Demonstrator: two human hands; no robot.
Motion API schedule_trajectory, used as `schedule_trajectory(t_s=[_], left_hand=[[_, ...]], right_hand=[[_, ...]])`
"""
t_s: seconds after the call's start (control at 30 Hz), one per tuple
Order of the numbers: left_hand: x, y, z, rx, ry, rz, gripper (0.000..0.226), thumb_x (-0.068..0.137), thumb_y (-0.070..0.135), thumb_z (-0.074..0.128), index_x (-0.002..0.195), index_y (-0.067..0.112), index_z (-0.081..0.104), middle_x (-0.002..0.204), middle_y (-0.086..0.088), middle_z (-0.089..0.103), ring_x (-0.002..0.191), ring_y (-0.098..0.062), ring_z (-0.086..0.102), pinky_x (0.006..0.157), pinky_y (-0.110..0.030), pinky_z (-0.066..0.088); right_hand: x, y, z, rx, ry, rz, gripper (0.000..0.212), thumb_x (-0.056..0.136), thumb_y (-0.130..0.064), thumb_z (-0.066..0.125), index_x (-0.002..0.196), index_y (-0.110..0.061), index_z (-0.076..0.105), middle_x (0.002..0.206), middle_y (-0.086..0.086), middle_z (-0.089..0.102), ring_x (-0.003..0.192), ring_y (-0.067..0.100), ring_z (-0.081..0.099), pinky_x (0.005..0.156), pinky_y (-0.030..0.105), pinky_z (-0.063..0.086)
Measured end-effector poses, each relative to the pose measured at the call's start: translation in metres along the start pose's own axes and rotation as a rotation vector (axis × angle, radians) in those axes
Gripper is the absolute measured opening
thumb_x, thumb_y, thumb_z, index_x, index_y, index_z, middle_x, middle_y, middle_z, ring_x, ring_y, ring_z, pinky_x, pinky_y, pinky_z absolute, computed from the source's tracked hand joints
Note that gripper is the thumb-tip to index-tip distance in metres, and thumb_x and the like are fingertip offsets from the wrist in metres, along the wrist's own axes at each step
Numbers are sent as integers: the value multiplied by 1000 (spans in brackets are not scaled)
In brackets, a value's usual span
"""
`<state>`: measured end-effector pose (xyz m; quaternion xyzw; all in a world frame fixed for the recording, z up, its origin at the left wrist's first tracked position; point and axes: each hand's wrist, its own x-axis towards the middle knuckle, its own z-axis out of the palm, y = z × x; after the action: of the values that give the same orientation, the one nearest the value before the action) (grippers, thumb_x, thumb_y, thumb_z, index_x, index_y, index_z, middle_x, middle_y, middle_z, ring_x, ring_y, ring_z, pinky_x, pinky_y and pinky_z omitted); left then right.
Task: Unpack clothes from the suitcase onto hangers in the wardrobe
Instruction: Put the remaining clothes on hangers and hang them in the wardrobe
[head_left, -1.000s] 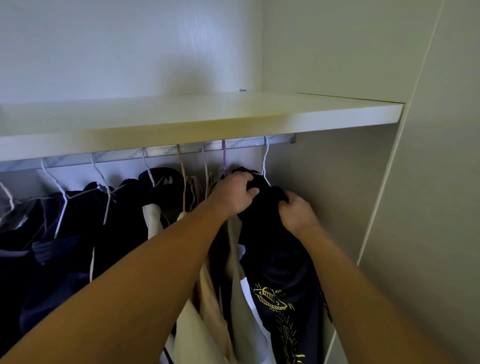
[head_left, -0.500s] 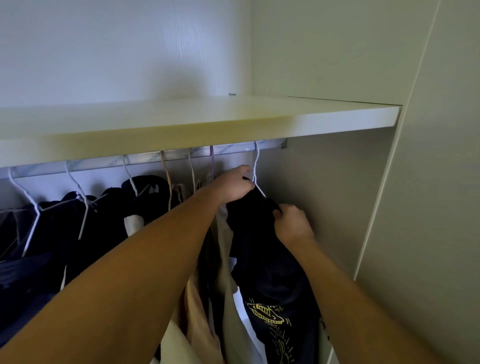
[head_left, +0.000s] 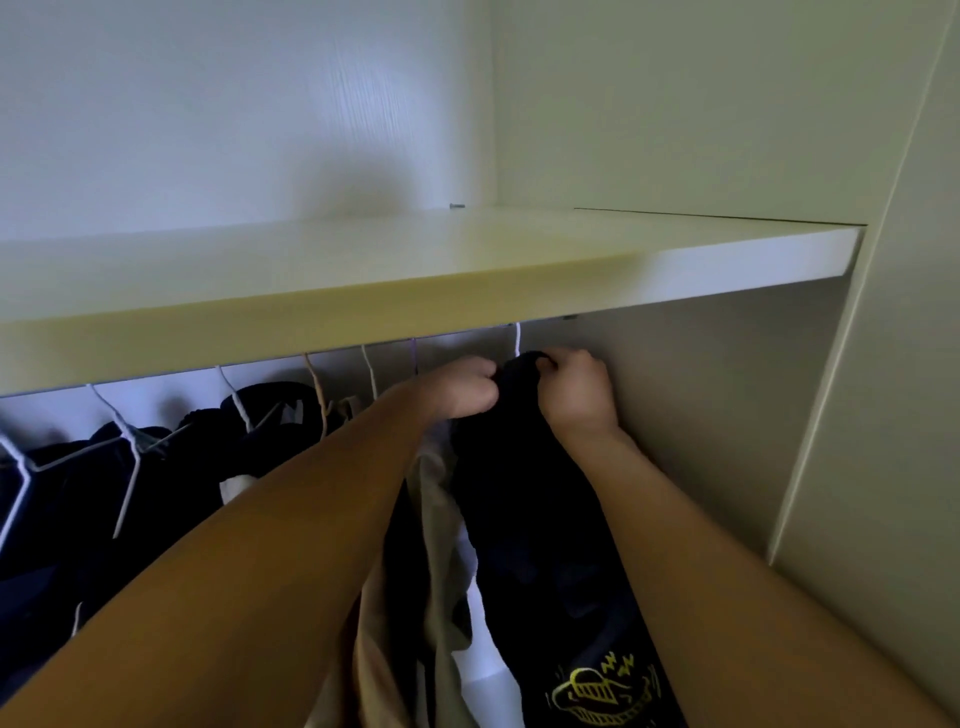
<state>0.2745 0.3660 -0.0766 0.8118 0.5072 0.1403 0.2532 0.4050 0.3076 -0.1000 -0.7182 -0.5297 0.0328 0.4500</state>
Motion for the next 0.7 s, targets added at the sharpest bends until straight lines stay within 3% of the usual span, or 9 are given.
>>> schedule_trajectory(t_s=[0.2,0.27,0.33,0.4,0.47,0.57,0.7], left_hand=[[11,-14,2,-102,-35,0,10,62,14,61,69,22,58,85,-11,59,84,-27,57,74,-34,43],[38,-36,10,-234,-51,-34,22,49,29,67,70,33,66,105,-16,64,99,-31,62,92,-45,49],[31,-34,11,-303,-46,-23,30,52,35,75,80,40,68,114,-8,66,104,-22,63,99,-42,48],[7,-19,8,-287,-44,55,21,75,23,75,92,29,64,100,3,66,92,-11,61,93,-32,47],[5,-17,10,-259,1,92,12,89,16,68,90,25,61,86,13,62,84,-9,58,90,-30,47],[10,-22,13,-182,81,122,18,91,22,66,74,22,61,70,11,59,71,-12,54,76,-27,45],[15,-25,17,-187,97,156,19,92,19,64,73,19,63,66,6,59,62,-10,49,68,-25,40]], right_hand=[[9,1,2,47,-104,134,25,93,-22,54,106,-10,73,103,14,71,97,29,66,83,32,52],[11,0,4,11,-110,162,27,92,-25,56,102,-6,72,100,15,71,95,28,68,81,31,51],[12,0,5,21,-109,168,27,91,-25,58,100,-5,73,99,16,72,95,28,68,79,30,51],[11,0,6,45,-113,170,24,91,-22,60,101,-3,73,100,16,71,96,29,68,78,27,48],[9,2,5,42,-87,154,23,91,-21,62,99,-1,70,100,16,70,97,30,66,75,25,44],[6,4,3,29,-71,132,21,89,-22,66,94,-2,70,92,15,69,89,26,64,72,21,37],[-2,0,-5,41,-164,73,25,88,-20,63,65,-14,55,74,9,61,74,21,53,65,21,35]])
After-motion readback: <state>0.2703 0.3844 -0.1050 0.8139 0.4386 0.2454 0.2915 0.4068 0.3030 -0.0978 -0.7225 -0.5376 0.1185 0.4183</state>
